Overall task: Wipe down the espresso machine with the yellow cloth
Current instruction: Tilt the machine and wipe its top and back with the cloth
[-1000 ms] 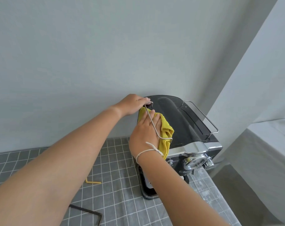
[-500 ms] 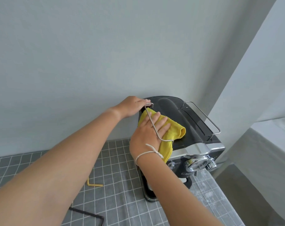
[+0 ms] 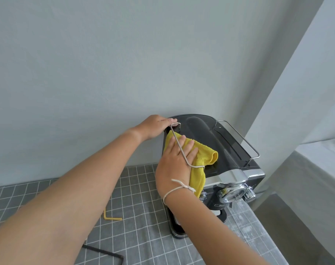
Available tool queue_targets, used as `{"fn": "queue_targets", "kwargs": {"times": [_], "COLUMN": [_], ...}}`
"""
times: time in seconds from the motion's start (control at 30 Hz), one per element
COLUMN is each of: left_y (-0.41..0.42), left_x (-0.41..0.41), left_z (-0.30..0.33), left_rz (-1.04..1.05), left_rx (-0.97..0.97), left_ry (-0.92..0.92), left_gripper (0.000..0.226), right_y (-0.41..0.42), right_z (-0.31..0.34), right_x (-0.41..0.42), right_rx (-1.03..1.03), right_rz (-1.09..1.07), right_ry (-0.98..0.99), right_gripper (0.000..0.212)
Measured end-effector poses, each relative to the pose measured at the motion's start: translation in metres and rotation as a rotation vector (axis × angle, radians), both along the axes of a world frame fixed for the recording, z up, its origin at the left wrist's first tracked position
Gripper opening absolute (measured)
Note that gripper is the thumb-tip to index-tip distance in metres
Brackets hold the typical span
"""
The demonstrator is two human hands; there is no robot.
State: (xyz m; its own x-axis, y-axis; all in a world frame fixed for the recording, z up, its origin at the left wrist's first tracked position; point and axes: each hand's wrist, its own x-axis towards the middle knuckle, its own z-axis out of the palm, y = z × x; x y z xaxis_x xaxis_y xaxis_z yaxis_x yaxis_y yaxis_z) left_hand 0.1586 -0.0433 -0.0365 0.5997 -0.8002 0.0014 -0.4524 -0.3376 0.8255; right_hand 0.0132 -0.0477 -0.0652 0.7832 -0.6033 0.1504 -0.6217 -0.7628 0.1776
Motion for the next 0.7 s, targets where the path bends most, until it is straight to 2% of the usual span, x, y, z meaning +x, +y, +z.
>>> {"fn": "queue_targets", "kwargs": {"times": [0.1,0.17,0.3,0.47,0.6,0.7], "left_y": [0.002,0.003,0.003,0.002,0.005,0.005], "left_x": [-0.001,-0.001,-0.001,-0.005,-0.005,-0.005], "left_z": [0.001,0.001,0.002,0.003,0.004,0.004], "left_rz": [-0.002,-0.01,-0.009,-0.002,-0.007,-0.011], "left_rx": [-0.001,-0.001,-0.017,-0.021,-0.008,0.004], "left_ry": [0.01,0.016,0.029,0.036,0.032,0.019], "left_gripper": [0.037,0.038,0.038,0.037,0.038,0.038], "right_y": [0.002,0.006,0.005,0.0,0.004,-0.001], "right_z": [-0.011,-0.019,-0.012,-0.011,-0.015,-0.012], "right_x": [-0.014,-0.026,-0.012,0.002,-0.03,-0.057], "right_rx": [-0.053,-0.096,-0.115,-0.191,-0.199,-0.221], "right_rz": [-0.011,0.052,-0.005,-0.064,0.092,0.235], "right_ry": [-0.108,-0.076,-0.099,-0.017,0.008,-0.064], "right_gripper": [0.053,0.054,0.054,0.059,0.057,0.052]}}
